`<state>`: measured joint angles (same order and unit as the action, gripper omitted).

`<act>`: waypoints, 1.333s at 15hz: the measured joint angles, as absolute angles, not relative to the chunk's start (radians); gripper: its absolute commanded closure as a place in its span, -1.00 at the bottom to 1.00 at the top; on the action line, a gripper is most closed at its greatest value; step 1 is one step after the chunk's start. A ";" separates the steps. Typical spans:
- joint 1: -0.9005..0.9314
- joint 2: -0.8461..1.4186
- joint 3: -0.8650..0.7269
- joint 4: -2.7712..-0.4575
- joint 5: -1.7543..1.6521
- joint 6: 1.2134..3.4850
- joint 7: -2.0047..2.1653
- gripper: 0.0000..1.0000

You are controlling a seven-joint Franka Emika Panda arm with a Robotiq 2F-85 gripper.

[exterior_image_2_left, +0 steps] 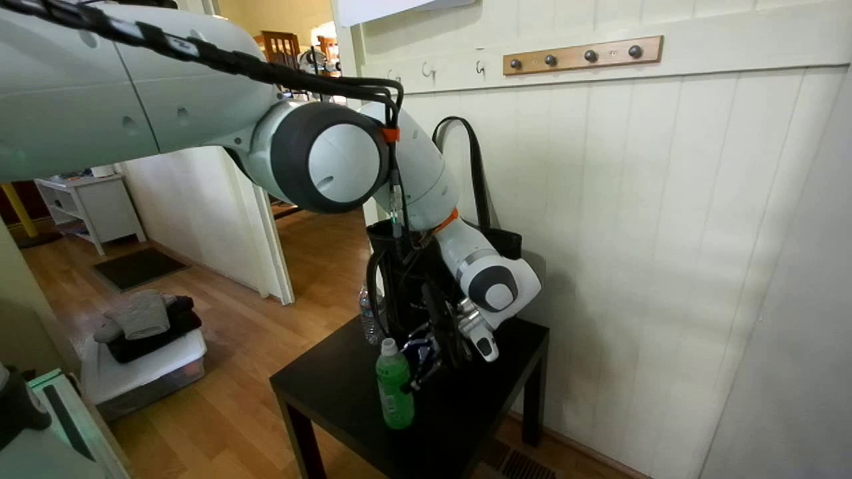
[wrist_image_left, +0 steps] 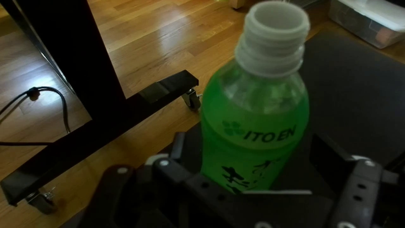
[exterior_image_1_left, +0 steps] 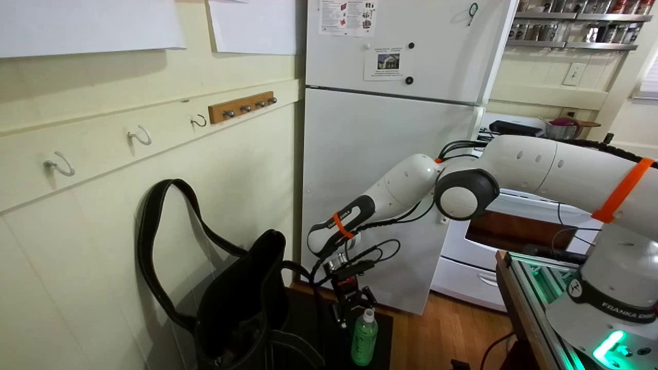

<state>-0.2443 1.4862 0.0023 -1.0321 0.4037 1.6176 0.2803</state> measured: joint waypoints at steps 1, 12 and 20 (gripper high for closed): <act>-0.243 1.487 0.002 -1.035 0.404 1.627 0.280 -1.00; -0.221 1.487 0.007 -1.081 0.404 1.749 0.277 -1.00; -0.201 1.488 0.006 -1.112 0.397 1.828 0.265 -1.00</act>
<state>-0.2012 1.4876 0.0056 -1.1117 0.3969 1.8284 0.2650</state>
